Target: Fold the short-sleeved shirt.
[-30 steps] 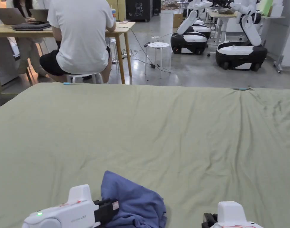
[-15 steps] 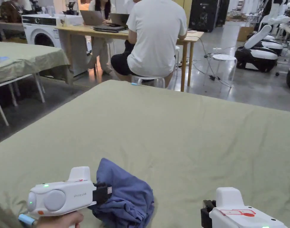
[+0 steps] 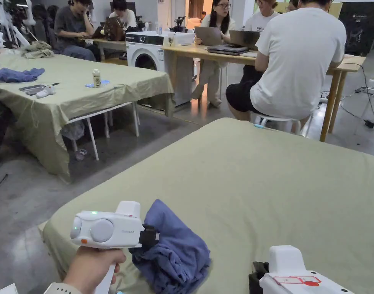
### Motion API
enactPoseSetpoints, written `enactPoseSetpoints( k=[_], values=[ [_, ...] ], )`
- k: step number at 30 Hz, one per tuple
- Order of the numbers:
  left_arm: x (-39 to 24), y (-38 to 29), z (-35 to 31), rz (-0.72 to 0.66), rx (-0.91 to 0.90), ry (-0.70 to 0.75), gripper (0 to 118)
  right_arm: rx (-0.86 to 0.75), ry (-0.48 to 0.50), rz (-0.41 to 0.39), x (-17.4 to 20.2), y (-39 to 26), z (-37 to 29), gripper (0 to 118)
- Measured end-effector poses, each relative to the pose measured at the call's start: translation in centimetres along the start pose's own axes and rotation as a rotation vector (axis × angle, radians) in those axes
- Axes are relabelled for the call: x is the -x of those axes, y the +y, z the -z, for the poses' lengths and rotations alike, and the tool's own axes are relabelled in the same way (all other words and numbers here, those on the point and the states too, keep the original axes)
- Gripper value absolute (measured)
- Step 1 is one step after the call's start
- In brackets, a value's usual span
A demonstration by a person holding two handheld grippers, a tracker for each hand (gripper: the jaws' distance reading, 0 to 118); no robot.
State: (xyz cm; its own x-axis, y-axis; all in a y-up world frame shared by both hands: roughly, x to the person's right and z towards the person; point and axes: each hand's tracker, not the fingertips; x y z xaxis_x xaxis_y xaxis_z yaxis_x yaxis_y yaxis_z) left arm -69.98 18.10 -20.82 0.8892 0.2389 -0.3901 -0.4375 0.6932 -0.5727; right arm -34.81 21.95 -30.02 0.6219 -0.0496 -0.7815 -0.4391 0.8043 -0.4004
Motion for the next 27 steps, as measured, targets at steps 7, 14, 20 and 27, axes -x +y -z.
enactPoseSetpoints(
  k=[7,14,20,27],
  values=[
    [0.6,0.6,2.2,0.011,0.029,-0.031,30,0.024,0.004,0.005,0.3,-0.5,1.4,0],
    [1.7,1.3,-1.0,-0.036,-0.125,0.159,108,0.014,-0.021,0.004,-0.3,-0.6,1.3,0],
    [0.0,0.2,-6.3,-0.004,-0.245,0.192,60,-0.022,-0.04,0.032,-0.7,-0.4,-0.8,0],
    [-10.6,-2.5,-9.0,0.12,-0.289,0.112,0,-0.128,-0.142,0.07,-3.9,-1.3,-9.8,0]
  ],
)
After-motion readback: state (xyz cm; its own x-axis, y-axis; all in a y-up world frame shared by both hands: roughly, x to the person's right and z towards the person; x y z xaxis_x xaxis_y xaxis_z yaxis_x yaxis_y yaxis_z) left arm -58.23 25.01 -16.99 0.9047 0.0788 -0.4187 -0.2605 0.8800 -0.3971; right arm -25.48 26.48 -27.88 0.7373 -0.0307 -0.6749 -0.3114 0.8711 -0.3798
